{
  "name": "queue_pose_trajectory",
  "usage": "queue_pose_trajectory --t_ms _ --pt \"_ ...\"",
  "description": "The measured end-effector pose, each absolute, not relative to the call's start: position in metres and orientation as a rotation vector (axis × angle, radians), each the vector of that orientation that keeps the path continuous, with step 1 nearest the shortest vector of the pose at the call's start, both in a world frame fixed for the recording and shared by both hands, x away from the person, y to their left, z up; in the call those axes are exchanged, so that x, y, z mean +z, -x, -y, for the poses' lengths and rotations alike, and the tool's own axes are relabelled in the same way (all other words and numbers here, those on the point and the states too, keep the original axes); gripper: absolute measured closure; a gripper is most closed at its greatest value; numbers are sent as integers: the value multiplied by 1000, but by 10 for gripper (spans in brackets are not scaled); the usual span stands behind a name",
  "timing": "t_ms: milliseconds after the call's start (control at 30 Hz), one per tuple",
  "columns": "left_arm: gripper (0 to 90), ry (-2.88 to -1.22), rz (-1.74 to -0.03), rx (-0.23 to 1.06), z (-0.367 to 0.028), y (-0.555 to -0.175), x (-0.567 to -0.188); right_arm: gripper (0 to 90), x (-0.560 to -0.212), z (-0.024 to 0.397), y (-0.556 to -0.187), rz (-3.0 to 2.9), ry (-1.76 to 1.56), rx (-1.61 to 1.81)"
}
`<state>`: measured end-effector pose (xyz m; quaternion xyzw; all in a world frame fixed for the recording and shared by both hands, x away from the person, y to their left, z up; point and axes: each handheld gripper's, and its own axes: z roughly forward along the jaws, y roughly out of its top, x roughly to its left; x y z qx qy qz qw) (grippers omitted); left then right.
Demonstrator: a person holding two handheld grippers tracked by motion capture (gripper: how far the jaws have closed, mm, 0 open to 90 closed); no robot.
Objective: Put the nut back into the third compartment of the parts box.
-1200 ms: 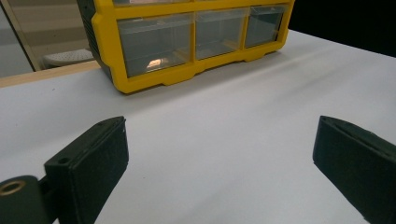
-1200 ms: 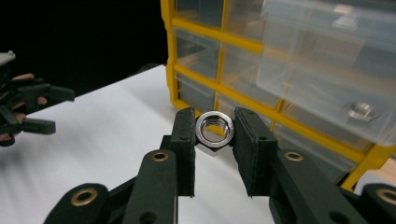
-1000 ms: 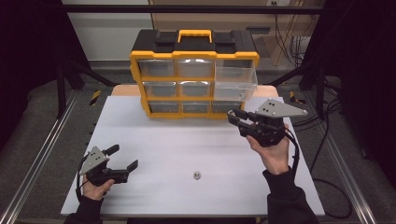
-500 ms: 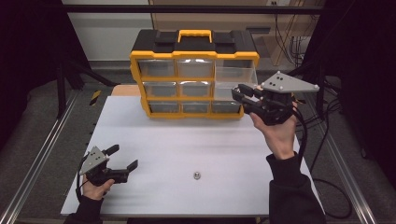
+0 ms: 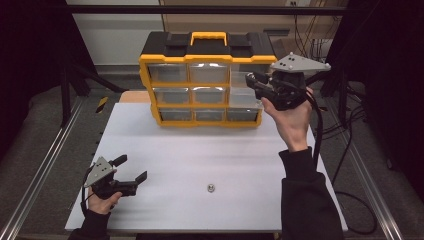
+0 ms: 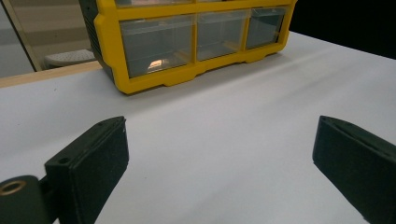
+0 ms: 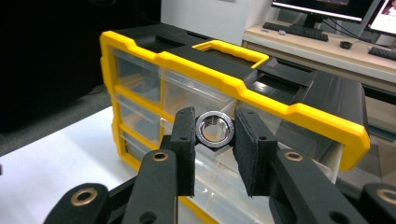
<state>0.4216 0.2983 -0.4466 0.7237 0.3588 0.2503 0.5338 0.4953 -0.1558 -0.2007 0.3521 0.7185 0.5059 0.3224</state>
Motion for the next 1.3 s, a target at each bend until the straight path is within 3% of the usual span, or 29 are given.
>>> queue_pose_trajectory --t_ms 433,1300 --pt "35 -1721 -860 597 -300 -422 -447 704 -216 154 -541 -1890 -1057 1237" --pt "35 -1722 -859 600 -299 -422 -447 702 -239 154 -564 -1959 -1191 1137"
